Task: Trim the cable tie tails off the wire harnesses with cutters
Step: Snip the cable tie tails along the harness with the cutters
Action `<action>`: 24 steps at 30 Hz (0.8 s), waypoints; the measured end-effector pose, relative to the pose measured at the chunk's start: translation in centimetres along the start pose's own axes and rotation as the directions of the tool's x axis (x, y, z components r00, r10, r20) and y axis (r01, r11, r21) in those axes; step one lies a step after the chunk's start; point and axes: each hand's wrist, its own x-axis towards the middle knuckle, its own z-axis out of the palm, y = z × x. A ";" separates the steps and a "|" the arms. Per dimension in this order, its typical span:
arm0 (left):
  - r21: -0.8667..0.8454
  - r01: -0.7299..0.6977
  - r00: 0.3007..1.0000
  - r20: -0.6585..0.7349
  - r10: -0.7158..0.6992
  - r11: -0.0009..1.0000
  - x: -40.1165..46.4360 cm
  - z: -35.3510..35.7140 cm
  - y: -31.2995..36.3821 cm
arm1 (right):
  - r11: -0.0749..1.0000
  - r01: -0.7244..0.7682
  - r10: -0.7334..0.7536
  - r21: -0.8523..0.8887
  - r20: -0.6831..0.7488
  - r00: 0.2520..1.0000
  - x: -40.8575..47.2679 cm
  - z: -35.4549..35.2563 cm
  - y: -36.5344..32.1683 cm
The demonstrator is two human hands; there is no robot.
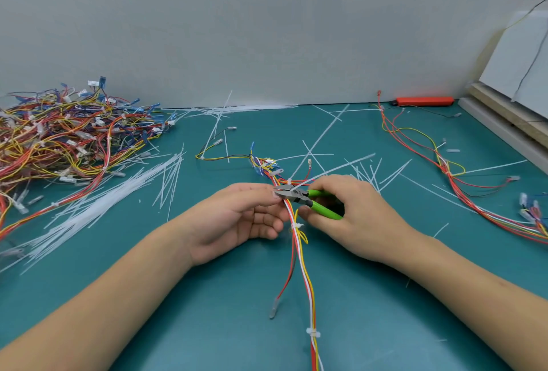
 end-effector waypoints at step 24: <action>-0.005 0.001 1.000 -0.001 -0.001 1.000 0.1 -0.1 -0.1 | 0.997 -0.005 0.002 0.071 0.034 0.999 0.1 -0.4 0.5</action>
